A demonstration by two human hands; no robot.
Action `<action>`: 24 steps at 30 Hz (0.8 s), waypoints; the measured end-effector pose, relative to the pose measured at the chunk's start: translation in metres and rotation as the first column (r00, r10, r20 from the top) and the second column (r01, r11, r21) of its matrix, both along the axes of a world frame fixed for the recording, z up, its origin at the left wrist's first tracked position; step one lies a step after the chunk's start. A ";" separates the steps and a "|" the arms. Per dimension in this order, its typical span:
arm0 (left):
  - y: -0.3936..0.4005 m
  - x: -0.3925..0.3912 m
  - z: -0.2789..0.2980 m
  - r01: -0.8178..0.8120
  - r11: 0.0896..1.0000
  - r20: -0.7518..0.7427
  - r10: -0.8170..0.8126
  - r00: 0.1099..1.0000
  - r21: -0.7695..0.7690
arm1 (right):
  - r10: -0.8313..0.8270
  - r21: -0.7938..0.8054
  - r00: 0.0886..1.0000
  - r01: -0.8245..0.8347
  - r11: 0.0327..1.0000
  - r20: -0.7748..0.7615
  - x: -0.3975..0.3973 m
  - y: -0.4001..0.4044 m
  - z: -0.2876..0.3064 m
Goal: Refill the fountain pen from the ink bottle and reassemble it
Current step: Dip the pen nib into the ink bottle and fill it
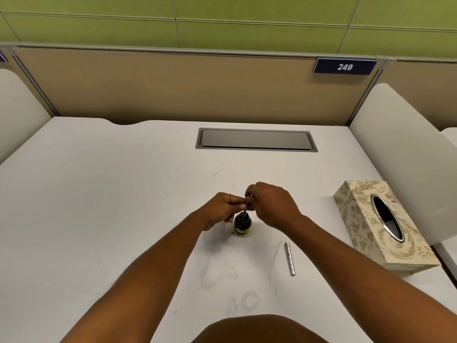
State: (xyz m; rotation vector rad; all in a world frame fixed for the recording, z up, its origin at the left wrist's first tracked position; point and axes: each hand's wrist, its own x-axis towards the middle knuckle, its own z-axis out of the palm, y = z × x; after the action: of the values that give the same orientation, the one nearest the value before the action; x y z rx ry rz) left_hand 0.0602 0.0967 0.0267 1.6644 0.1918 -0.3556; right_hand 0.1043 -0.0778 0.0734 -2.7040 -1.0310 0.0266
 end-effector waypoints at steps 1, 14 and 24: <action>0.000 0.000 0.001 -0.001 1.000 -0.001 0.001 1.000 -0.006 | -0.008 0.005 1.000 0.008 1.000 -0.006 0.000 0.000 0.000; 0.006 -0.006 0.012 -0.210 0.960 -0.012 0.211 0.977 -0.187 | -0.188 0.259 0.977 0.207 0.943 -0.095 -0.003 -0.018 0.005; 0.003 -0.020 0.015 -0.302 0.932 0.002 0.308 0.951 -0.199 | -0.275 0.422 0.940 0.337 0.842 -0.203 -0.017 -0.033 0.005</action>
State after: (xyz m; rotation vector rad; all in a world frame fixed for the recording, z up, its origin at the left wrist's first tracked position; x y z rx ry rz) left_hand 0.0402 0.1001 0.0421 1.4171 0.3742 -0.1069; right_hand 0.0870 -0.1105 0.0781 -2.3603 -0.4746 -0.0788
